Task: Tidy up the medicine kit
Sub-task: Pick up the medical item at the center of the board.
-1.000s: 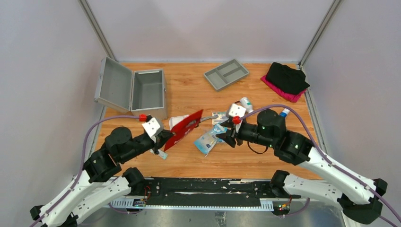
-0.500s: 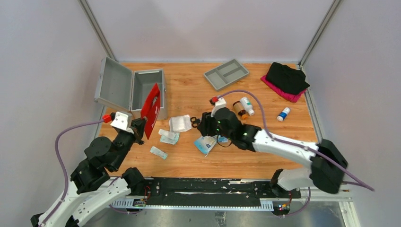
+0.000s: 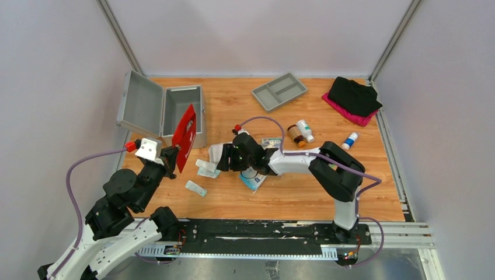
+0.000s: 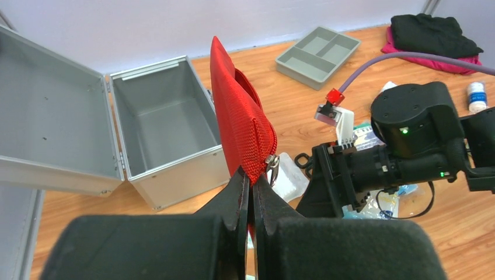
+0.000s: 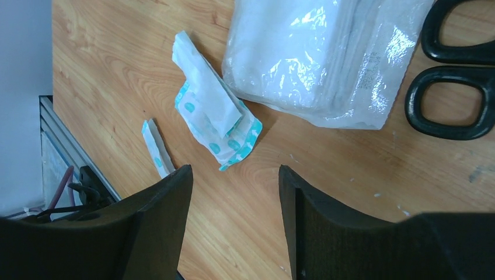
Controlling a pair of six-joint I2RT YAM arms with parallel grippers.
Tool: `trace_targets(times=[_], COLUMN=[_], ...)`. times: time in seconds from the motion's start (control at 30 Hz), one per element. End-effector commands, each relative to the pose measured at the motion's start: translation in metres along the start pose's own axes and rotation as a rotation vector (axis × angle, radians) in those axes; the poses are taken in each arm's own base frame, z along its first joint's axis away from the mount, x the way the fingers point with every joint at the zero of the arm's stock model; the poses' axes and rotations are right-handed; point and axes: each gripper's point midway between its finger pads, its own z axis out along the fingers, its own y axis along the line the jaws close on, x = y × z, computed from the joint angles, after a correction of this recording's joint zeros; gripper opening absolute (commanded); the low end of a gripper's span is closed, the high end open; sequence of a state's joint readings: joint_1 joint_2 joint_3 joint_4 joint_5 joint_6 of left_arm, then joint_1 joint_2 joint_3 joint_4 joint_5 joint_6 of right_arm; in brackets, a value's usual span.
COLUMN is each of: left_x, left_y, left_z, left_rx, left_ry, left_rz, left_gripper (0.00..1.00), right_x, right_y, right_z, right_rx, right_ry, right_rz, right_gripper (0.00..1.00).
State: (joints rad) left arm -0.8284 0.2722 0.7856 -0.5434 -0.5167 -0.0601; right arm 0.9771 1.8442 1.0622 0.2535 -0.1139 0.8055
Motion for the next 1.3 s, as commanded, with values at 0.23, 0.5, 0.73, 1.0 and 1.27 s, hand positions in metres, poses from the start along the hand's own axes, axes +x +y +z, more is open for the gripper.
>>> trace_targets(times=[0.23, 0.5, 0.73, 1.0, 1.27], left_x=[-0.008, -0.006, -0.007, -0.007, -0.006], left_y=[-0.003, -0.005, -0.007, -0.011, -0.011], left_z=[-0.005, -0.005, -0.006, -0.007, -0.008], left_rx=[0.033, 0.044, 0.063, 0.088, 0.093], left_ry=[-0.024, -0.024, -0.040, -0.043, -0.049], left_rz=[-0.013, -0.009, -0.011, -0.005, -0.002], left_gripper=[0.00, 0.00, 0.00, 0.00, 0.00], right_x=[0.001, 0.000, 0.007, 0.028, 0.037], right_y=[-0.008, -0.020, -0.040, -0.027, -0.029], right_z=[0.026, 0.036, 0.041, 0.053, 0.060], right_rx=[0.022, 0.046, 0.116, 0.030, 0.013], right_ry=[-0.044, -0.090, -0.105, -0.019, 0.007], right_rz=[0.101, 0.111, 0.163, 0.234, 0.263], right_gripper=[0.62, 0.62, 0.57, 0.51, 0.49])
